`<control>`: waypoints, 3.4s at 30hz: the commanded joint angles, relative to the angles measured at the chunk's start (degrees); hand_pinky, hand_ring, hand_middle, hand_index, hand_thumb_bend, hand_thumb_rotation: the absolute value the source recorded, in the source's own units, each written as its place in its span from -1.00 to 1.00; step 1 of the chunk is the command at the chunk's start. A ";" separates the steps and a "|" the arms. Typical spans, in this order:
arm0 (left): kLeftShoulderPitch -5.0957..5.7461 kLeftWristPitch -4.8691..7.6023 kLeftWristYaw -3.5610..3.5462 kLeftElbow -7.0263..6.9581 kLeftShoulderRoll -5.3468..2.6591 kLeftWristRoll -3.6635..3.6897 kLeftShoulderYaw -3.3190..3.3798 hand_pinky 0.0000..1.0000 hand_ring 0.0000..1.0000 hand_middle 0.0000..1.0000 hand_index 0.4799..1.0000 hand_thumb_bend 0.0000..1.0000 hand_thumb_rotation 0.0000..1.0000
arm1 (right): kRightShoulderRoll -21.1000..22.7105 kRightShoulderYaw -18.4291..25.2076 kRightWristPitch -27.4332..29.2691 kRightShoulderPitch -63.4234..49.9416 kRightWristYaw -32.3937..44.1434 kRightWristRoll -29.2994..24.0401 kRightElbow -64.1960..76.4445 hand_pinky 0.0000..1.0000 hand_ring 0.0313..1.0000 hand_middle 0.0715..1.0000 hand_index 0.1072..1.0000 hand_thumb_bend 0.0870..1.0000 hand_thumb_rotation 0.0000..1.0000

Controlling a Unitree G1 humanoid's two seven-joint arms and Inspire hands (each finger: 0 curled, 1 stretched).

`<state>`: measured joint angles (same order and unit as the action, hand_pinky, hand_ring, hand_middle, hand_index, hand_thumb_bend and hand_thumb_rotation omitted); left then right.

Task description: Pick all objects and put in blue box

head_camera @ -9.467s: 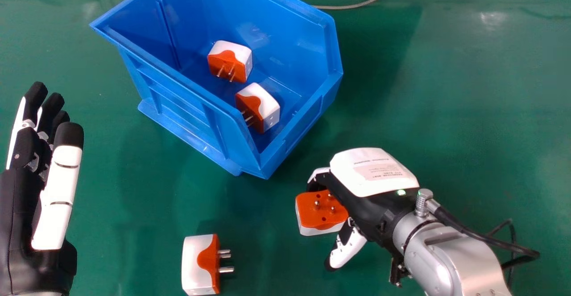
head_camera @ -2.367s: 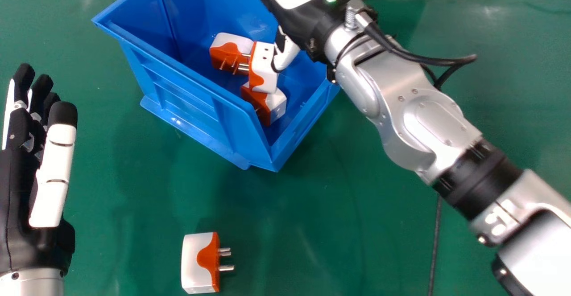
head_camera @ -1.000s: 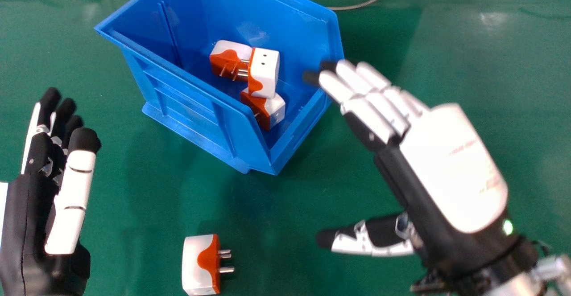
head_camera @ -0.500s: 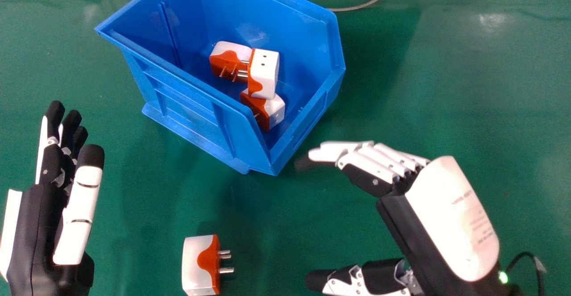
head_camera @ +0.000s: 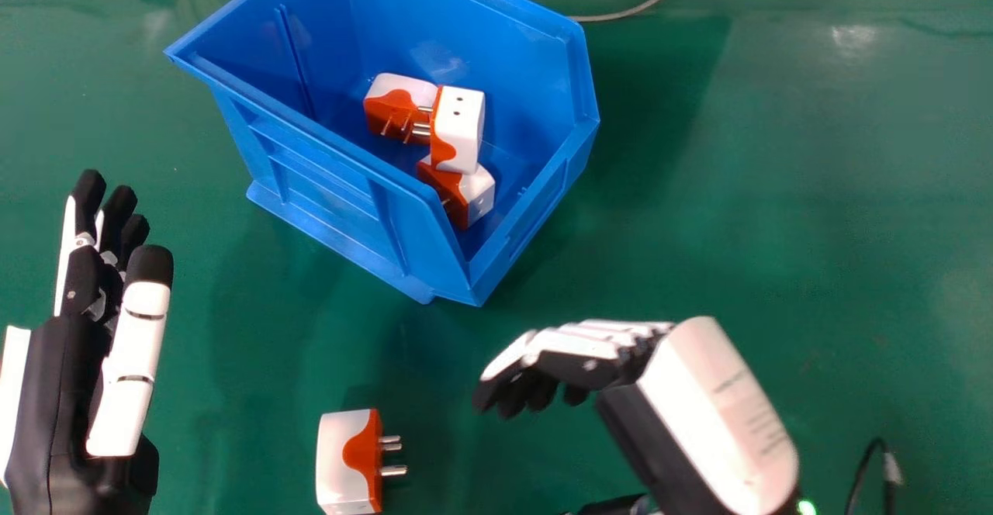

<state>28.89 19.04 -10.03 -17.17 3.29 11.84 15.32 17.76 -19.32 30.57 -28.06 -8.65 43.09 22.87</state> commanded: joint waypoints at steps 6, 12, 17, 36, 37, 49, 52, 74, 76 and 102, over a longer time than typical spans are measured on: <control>-0.57 0.24 -0.57 -0.72 0.85 1.43 0.73 0.95 0.94 0.95 0.93 0.06 0.48 | -2.65 -4.80 -1.47 1.75 3.74 -3.07 -2.50 -0.23 -0.09 -0.09 -0.10 0.33 -0.76; -0.39 -0.17 -0.81 -1.10 1.02 1.51 0.84 0.93 0.93 0.94 0.89 0.08 0.46 | -4.47 -7.85 -3.54 1.89 4.79 -2.93 -4.39 -0.22 -0.07 -0.04 -0.04 0.33 -0.68; -0.05 -0.72 -0.56 -1.87 0.79 1.36 0.81 0.91 0.92 0.92 0.86 0.08 0.44 | -5.42 -9.83 -4.65 2.68 5.26 -2.95 -5.32 -0.21 -0.05 -0.01 0.00 0.34 -0.66; -0.08 -1.31 -0.52 -2.49 1.53 0.99 1.41 0.92 0.93 0.94 0.91 0.17 0.41 | -6.62 -11.73 -7.11 2.75 4.85 -2.45 -2.78 0.13 0.44 0.50 0.42 0.70 -0.62; -0.04 -1.29 -0.56 -2.50 1.58 1.02 1.44 0.92 0.93 0.94 0.91 0.17 0.42 | -6.63 -11.83 -7.14 2.73 4.80 -2.49 -2.90 0.16 0.46 0.53 0.44 0.70 -0.62; 0.16 -2.12 -0.49 -3.21 1.79 1.37 1.43 0.94 0.94 0.94 0.93 0.21 0.43 | -7.94 -13.89 -7.89 4.15 4.24 -1.38 -5.36 0.29 0.60 0.69 0.56 0.76 -0.60; -0.03 -1.77 -0.63 -2.85 1.94 1.43 1.50 0.92 0.93 0.94 0.93 0.21 0.43 | -8.41 -14.65 -8.84 4.77 4.48 -0.77 -6.22 0.30 0.62 0.70 0.58 0.78 -0.58; -0.11 -4.03 0.02 -5.02 2.22 1.72 1.74 0.94 0.94 0.95 0.95 0.31 0.46 | -10.00 -17.66 -11.83 11.89 -0.04 4.27 -16.70 0.24 0.61 0.72 0.61 0.71 -0.59; -0.31 -3.88 0.21 -4.88 2.03 1.67 1.76 0.95 0.94 0.95 0.95 0.32 0.47 | -10.18 -17.84 -12.62 12.44 -0.33 4.87 -17.22 0.24 0.61 0.72 0.61 0.69 -0.59; 0.66 -5.15 1.52 -6.37 1.85 1.45 1.76 0.90 0.93 0.93 0.93 0.38 0.44 | -11.60 -19.93 -18.01 20.57 -4.81 8.55 -26.33 0.33 0.62 0.70 0.56 0.74 -0.57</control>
<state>29.12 13.59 -8.53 -21.73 4.97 13.50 16.75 6.92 -38.75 12.65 -8.27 -12.43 51.33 -3.71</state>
